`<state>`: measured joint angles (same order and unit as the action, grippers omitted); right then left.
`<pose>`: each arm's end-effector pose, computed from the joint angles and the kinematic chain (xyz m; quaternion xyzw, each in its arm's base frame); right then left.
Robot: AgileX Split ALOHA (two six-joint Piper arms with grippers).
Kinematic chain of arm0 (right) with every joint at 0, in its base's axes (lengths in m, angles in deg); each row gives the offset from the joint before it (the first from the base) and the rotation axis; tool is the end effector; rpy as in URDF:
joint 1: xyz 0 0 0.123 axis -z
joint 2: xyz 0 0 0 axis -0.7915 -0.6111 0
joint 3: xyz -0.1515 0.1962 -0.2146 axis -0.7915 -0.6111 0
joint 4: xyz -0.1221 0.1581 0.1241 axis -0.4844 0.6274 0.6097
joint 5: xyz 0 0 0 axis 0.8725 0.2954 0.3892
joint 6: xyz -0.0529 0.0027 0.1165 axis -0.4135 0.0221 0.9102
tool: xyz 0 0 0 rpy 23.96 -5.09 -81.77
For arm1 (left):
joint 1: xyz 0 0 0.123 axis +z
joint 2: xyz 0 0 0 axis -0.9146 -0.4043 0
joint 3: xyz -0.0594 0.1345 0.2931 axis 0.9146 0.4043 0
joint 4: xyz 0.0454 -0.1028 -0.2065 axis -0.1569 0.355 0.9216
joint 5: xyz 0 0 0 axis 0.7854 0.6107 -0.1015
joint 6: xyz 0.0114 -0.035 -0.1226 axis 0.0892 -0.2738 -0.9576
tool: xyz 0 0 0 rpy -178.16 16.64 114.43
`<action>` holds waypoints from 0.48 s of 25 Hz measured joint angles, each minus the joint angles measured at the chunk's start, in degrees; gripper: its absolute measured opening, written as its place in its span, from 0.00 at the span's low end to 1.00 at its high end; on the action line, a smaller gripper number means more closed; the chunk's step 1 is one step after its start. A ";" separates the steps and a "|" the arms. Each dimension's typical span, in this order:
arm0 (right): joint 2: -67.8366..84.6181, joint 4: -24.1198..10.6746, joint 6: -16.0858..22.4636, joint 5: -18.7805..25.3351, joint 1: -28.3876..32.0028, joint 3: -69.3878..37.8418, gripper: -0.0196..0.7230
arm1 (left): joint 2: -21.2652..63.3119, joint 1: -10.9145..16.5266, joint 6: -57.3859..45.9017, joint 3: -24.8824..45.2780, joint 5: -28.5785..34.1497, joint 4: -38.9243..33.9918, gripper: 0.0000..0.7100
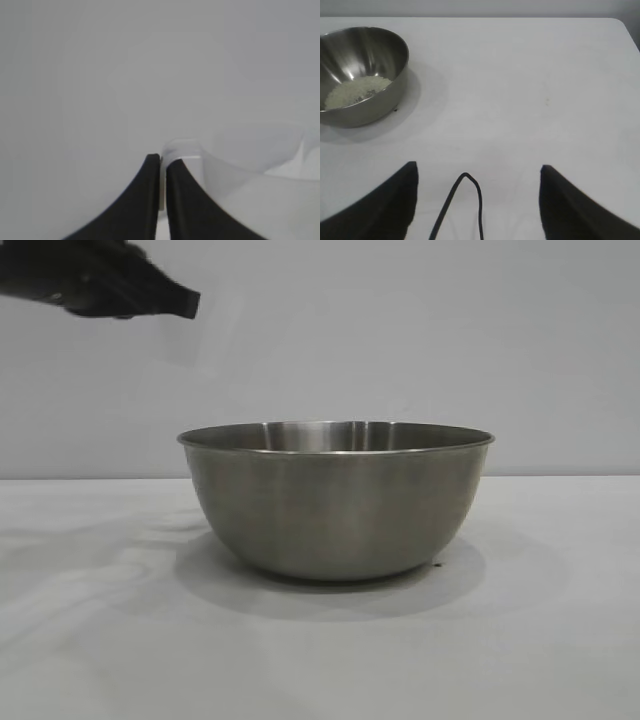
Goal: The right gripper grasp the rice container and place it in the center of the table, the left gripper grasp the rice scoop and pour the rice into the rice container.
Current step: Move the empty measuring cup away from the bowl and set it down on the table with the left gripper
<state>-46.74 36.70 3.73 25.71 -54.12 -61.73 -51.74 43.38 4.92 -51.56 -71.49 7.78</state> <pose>-0.0371 0.0136 0.2405 -0.0482 0.8693 0.0545 0.4889 0.3589 -0.1016 0.2045 0.0814 0.7258 0.0521 0.6810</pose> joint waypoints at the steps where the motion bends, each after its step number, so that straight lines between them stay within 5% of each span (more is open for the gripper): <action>1: 0.00 0.00 0.00 0.00 0.00 0.00 0.62 | -0.51 0.43 -1.08 0.49 0.00 0.12 0.00; 12: 0.00 0.00 0.00 0.00 0.00 0.00 0.62 | -9.21 7.95 -14.63 2.22 0.00 -11.71 0.00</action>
<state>-46.74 36.70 3.73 25.71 -54.12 -61.73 -60.95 51.34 -9.71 -49.33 -71.49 -3.93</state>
